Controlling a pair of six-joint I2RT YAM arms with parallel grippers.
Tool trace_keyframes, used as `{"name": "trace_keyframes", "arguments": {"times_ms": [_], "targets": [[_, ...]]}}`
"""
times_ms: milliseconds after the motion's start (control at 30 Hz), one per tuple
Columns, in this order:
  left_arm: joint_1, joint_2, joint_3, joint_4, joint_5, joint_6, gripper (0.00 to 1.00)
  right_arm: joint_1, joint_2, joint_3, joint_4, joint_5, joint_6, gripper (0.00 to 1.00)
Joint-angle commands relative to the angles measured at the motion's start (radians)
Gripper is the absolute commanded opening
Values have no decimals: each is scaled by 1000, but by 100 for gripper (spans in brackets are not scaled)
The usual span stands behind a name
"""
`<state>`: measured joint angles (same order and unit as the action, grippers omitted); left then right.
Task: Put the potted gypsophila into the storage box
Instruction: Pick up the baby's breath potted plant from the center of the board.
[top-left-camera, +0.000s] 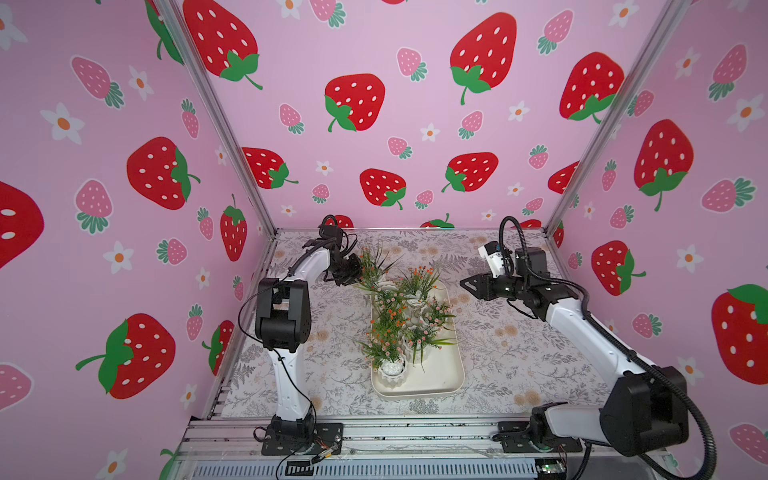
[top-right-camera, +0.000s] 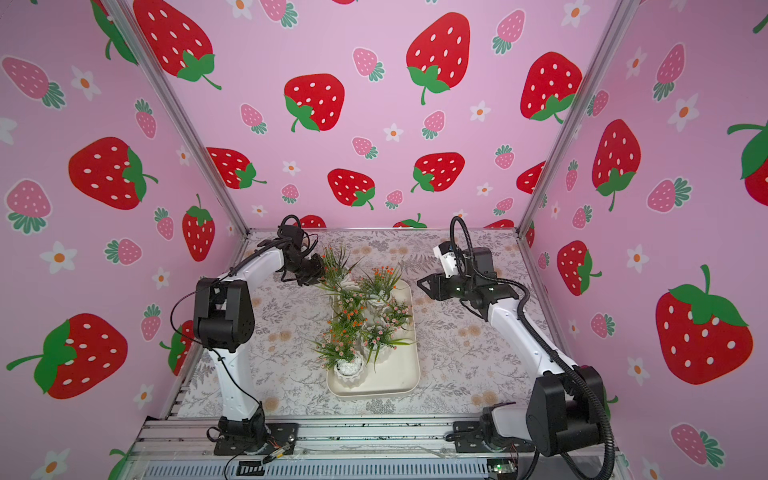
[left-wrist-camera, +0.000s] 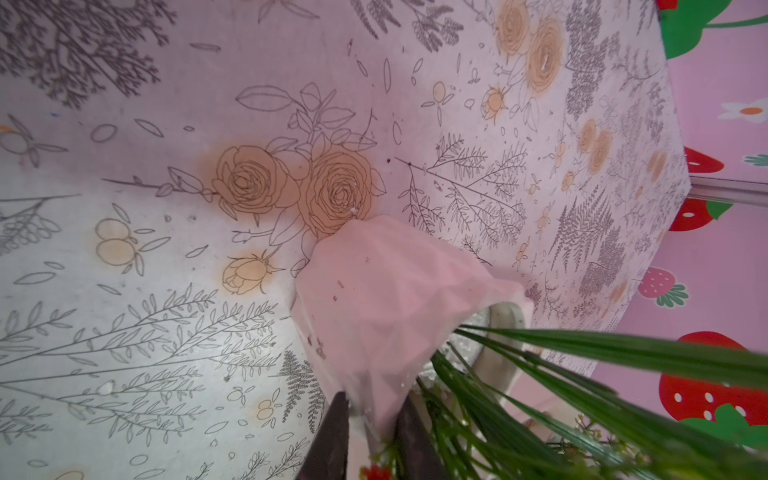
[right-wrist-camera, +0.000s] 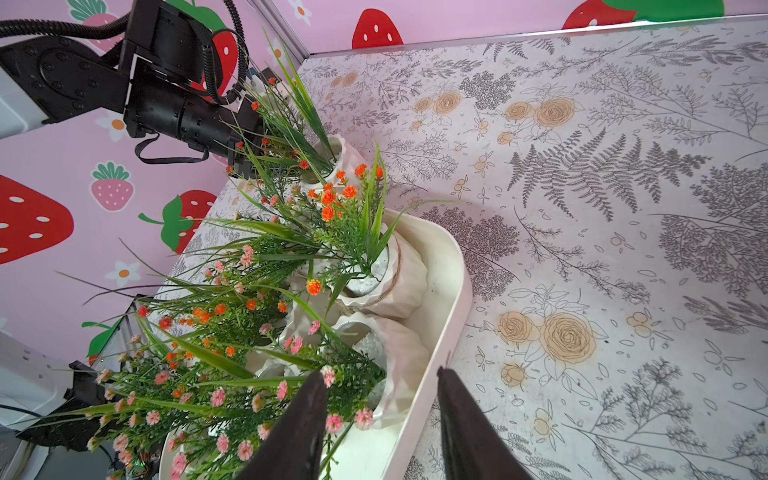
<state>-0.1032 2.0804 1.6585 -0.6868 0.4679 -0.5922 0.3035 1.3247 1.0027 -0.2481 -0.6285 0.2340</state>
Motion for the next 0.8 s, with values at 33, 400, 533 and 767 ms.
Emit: {"name": "trace_keyframes", "arguments": {"times_ms": [33,400,533,767], "targets": [[-4,30,27,-69,-23,17,18,-8,-1,-10,-3,-15,-17,46],[-7,12,28,-68,-15,23,9,-10,4,-11,-3,-14,-15,45],[-7,-6,26,-67,-15,28,7,-10,4,-11,-3,-13,-15,45],[-7,-26,24,-76,-26,32,1,-12,5,-12,-2,-13,-15,45]]}}
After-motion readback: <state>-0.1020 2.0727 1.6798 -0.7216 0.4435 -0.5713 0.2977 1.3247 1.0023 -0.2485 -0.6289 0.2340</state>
